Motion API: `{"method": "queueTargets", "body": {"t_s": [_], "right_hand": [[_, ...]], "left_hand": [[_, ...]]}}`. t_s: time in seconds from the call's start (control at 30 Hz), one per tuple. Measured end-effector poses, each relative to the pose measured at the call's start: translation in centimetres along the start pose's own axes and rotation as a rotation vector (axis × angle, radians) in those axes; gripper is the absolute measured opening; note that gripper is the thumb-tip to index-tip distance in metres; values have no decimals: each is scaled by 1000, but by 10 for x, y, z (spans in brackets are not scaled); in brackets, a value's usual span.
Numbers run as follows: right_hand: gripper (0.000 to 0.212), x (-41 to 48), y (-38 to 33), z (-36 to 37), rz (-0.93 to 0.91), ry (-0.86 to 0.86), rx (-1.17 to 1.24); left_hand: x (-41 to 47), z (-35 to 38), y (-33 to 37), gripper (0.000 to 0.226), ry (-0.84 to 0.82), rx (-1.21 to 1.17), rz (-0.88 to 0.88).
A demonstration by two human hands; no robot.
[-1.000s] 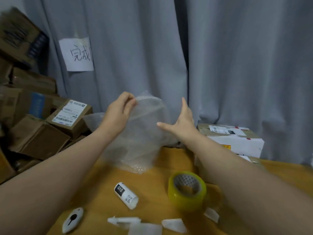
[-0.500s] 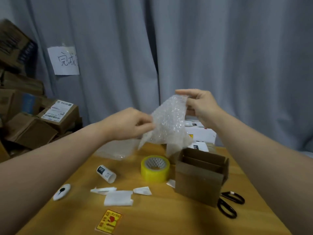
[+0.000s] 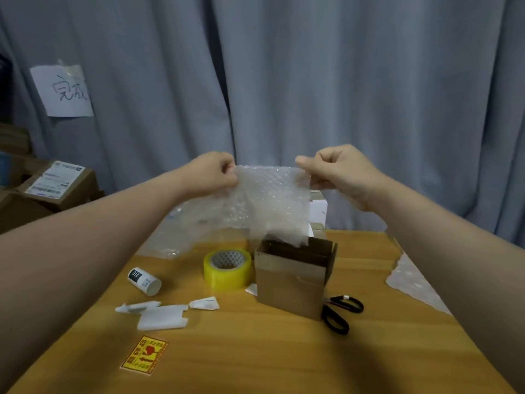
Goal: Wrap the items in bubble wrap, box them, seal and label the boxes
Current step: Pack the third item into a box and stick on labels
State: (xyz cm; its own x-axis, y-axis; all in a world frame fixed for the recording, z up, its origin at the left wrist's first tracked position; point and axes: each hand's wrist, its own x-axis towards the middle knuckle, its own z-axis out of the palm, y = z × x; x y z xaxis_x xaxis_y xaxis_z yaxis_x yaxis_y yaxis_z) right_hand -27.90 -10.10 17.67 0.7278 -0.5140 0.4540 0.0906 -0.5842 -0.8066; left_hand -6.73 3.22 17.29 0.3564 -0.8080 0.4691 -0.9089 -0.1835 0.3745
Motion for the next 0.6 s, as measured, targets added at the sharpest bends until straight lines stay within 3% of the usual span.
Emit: {"method": "queueTargets", "body": {"t_s": [0.13,0.2,0.27,0.33,0.4,0.47,0.5,0.6], "right_hand": [[30,-2,1,5,15,106,63],[39,2,-4,11,105,120,5],[52,5,-7,20,215,-3,-64],[60,8,-5,31,291,-146,71],[67,12,3,42,299,-213,239],[78,16,15,50,290,-131,272],[76,17,22,51,282,-64,264],[33,14,44,47,248,155,122]], "left_hand": [[4,11,19,18,77,-115,-56],[6,17,26,17,94,-156,-62],[8,22,35,16,155,-268,-93],[7,26,45,14,191,-415,-137],[2,30,54,8,119,-519,-148],[-4,33,59,14,-30,-647,-141],[-6,35,59,19,-80,-716,-134],[-9,41,47,25,-33,-716,-165]]}}
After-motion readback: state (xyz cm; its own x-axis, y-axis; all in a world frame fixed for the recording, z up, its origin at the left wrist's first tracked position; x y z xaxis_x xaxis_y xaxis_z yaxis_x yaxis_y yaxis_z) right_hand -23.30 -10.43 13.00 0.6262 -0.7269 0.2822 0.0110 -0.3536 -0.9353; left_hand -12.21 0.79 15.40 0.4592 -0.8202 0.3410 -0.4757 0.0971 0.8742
